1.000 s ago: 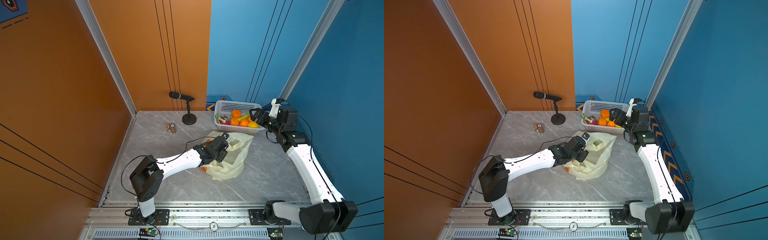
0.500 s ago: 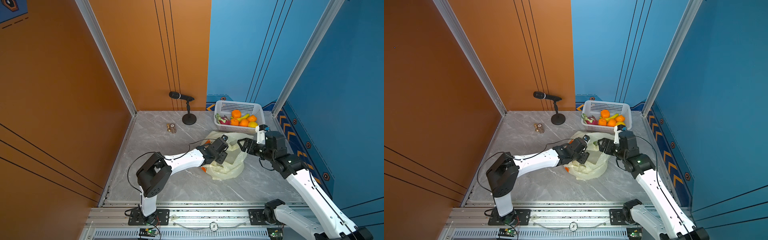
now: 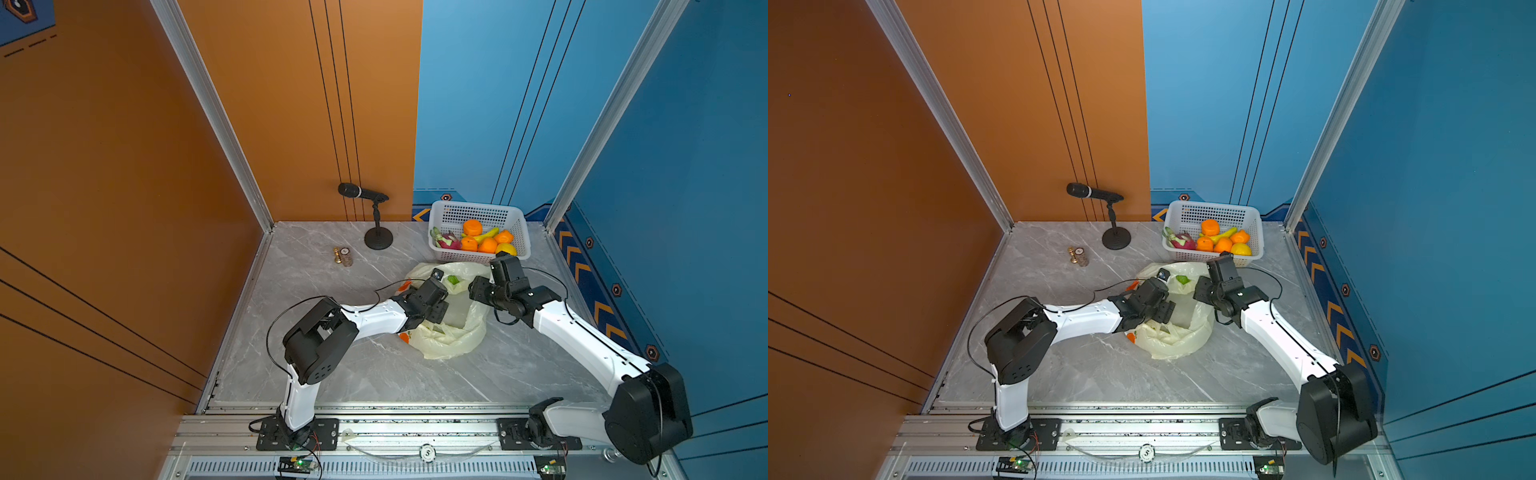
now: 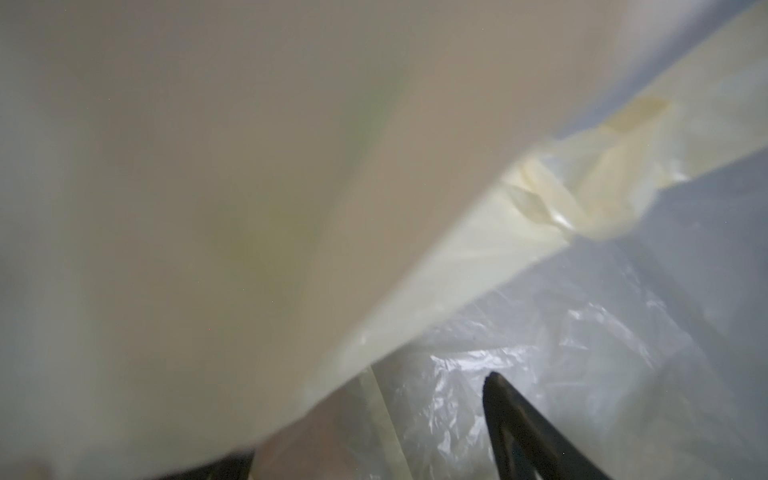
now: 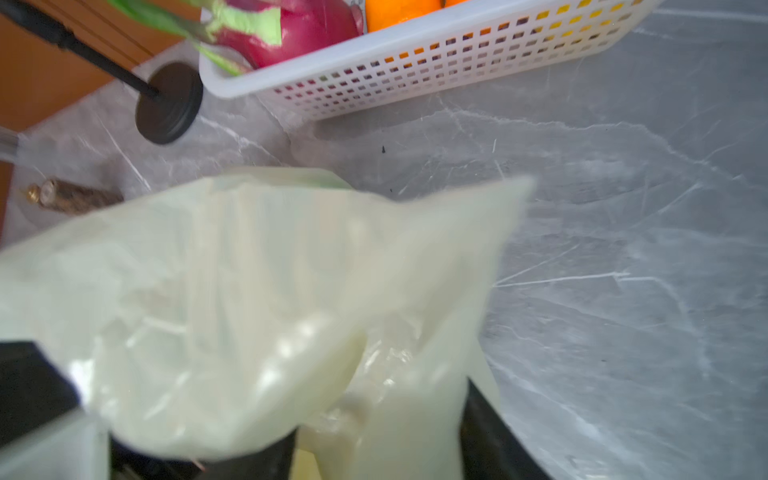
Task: Untie the knot of the plastic bag and take out the fruit
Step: 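Return the right gripper to hold the bag while the left gripper reaches inside, then hold the bag open with the right gripper while the left gripper grasps the green pear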
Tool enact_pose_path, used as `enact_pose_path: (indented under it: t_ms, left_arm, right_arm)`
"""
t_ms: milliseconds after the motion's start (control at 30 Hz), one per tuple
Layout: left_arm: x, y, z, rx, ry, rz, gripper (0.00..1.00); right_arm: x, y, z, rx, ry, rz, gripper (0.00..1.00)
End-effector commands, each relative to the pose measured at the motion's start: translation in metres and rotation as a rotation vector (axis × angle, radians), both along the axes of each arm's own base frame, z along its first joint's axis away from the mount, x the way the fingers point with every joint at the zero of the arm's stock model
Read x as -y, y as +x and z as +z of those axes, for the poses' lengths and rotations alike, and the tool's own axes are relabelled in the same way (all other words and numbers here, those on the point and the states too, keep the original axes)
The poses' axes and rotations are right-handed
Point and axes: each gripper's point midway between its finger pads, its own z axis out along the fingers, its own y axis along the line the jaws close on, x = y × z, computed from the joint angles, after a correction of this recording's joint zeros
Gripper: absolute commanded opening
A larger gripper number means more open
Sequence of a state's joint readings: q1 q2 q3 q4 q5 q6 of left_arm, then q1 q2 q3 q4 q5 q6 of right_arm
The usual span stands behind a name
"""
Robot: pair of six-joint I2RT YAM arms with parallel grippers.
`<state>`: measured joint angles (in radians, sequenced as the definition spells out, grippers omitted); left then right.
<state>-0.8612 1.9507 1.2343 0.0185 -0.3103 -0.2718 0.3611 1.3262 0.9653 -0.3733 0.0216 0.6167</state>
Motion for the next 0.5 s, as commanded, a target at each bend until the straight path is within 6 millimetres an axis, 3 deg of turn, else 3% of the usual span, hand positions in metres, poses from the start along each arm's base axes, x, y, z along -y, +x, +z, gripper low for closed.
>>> enact_pose_path:
  t_ms: [0, 133, 267, 467]
  left_arm:
    - [-0.013, 0.019, 0.010, 0.071, -0.006, 0.077, 0.96]
    - [-0.020, 0.028, 0.021, 0.120, -0.014, 0.114, 0.98]
    - [-0.033, 0.044, 0.025, 0.154, 0.019, 0.171, 0.99]
    - [-0.052, 0.065, 0.022, 0.158, 0.082, 0.253, 0.98]
  right_arm:
    - [-0.014, 0.019, 0.036, 0.113, 0.066, 0.011, 0.37]
    - [-0.021, 0.019, 0.049, 0.137, 0.085, 0.032, 0.30]
    - [-0.027, 0.011, 0.046, 0.116, 0.101, 0.059, 0.24]
    - [-0.033, -0.003, 0.041, 0.102, 0.095, 0.092, 0.24]
